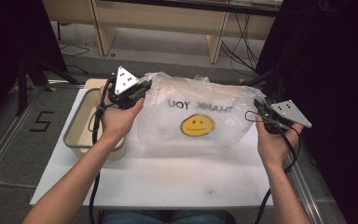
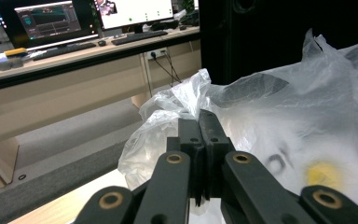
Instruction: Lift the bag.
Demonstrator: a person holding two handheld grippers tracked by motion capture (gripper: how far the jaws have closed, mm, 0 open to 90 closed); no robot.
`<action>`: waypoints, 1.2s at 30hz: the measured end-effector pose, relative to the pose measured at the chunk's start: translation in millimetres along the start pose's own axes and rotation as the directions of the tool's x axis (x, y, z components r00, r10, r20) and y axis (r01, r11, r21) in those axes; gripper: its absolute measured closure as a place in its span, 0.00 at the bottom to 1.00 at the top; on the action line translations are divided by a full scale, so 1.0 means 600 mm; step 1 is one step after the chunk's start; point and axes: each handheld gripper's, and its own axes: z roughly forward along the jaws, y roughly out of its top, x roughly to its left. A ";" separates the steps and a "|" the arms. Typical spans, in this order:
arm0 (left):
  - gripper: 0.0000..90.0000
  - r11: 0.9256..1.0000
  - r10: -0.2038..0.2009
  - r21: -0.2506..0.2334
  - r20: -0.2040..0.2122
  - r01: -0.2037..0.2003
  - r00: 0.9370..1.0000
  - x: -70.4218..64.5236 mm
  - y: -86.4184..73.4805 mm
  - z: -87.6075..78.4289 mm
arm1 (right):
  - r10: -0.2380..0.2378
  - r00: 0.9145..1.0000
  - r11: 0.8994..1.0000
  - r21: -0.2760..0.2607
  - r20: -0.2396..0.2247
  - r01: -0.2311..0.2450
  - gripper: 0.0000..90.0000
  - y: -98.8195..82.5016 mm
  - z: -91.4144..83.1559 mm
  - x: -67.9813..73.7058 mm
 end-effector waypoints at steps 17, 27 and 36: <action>0.99 0.998 0.005 0.061 -0.035 -0.003 0.999 0.022 -0.015 0.043 | 0.019 1.000 0.999 0.026 0.005 -0.019 1.00 -0.006 0.036 0.002; 0.99 0.997 0.003 0.078 -0.062 0.002 0.998 0.040 -0.007 0.063 | 0.022 1.000 0.999 0.032 0.006 -0.022 1.00 0.001 0.055 0.002; 0.99 0.998 0.000 0.062 -0.075 0.005 0.997 0.050 0.012 0.074 | 0.033 0.999 0.999 0.018 0.007 -0.033 1.00 0.019 0.075 0.002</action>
